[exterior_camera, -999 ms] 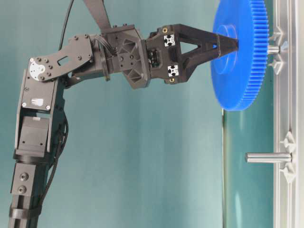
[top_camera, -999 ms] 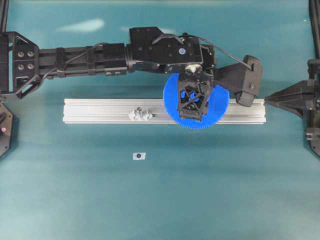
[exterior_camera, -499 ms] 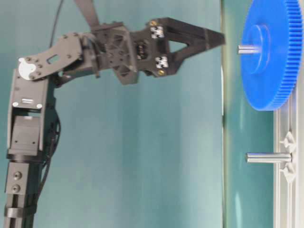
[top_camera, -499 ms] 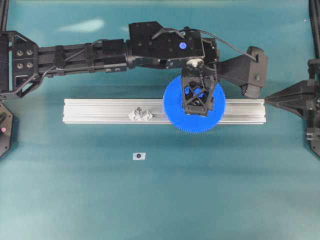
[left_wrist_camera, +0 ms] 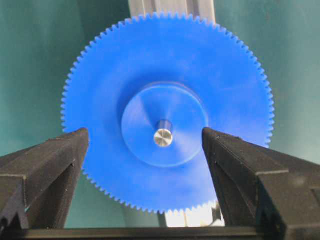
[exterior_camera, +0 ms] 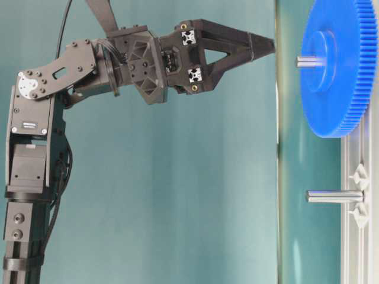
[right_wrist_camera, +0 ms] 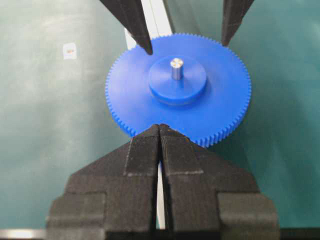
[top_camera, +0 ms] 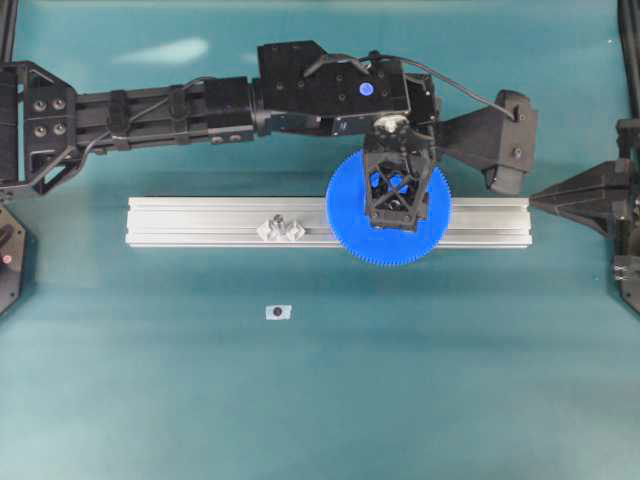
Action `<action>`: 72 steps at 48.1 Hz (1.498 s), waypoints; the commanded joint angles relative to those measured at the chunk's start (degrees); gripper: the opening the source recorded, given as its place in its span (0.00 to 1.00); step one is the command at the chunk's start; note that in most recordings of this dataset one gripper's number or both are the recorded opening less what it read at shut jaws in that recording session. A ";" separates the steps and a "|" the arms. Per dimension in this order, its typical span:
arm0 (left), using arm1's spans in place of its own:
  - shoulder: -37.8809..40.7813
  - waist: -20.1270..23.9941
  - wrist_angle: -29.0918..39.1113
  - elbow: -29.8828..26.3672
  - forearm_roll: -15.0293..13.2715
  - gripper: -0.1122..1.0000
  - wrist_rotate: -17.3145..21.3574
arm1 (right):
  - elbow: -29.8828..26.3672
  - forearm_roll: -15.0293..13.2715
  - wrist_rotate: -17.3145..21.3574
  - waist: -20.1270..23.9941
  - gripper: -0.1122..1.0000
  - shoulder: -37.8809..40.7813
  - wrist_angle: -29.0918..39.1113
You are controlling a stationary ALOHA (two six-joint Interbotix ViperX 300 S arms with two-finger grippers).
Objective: Insert the large gear onto the shaft.
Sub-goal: 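Lower the gear down onto the shaft and release it, then withdraw the open left gripper away from the seated gear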
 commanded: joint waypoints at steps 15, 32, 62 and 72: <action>-2.81 -0.62 -0.79 -1.49 0.09 0.89 -3.43 | -0.53 0.00 0.44 -0.18 0.13 0.35 -0.18; -5.80 -0.62 -1.85 -0.09 0.09 0.89 -4.13 | -0.53 0.00 0.44 -0.09 0.13 -0.88 0.53; -17.31 -1.14 -16.08 16.96 0.09 0.89 -8.35 | -0.62 -0.09 0.53 -0.09 0.13 -2.37 2.11; -20.92 -1.93 -19.86 22.94 0.09 0.89 -12.04 | -0.62 0.00 0.53 -0.18 0.13 -2.37 2.29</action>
